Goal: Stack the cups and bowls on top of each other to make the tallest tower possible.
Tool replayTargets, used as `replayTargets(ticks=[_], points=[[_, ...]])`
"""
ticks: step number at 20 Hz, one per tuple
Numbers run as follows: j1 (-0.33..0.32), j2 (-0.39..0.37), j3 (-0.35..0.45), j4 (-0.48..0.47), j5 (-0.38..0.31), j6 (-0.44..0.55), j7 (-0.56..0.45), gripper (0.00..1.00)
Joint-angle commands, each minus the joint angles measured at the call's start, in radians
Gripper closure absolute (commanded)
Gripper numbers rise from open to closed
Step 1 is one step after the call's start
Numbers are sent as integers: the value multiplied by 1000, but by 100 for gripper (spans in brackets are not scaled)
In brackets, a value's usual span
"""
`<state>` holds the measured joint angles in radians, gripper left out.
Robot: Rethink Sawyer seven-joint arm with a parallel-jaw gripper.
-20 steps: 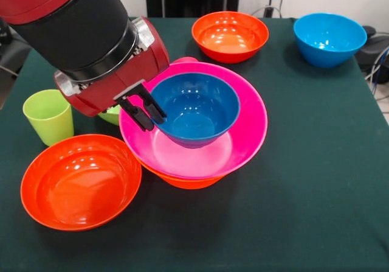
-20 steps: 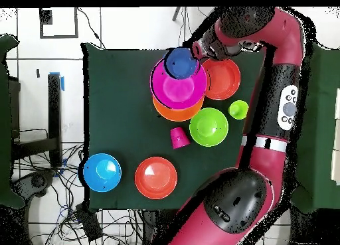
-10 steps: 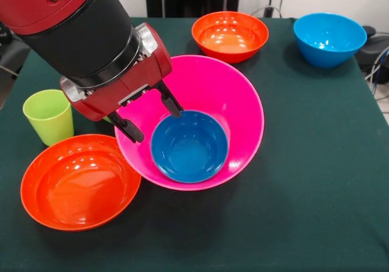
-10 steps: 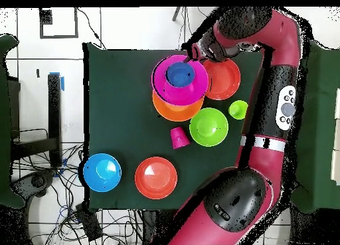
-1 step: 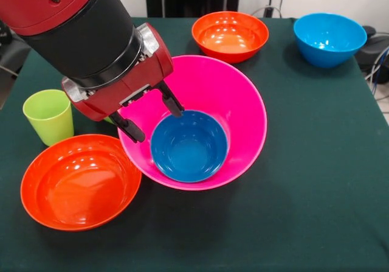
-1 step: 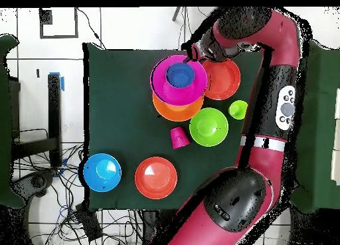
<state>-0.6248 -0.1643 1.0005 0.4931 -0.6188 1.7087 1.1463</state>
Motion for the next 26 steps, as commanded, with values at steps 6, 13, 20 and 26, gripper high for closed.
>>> replayTargets(ticks=[6, 13, 20, 26], points=[[-28, -34, -77, 144, 0, -3, -270, 0], [-124, -279, -144, 505, 86, -133, -73, 0], [-190, -718, -203, 938, 260, -237, 331, 0], [-118, -874, -340, 1089, 332, -322, 555, 0]])
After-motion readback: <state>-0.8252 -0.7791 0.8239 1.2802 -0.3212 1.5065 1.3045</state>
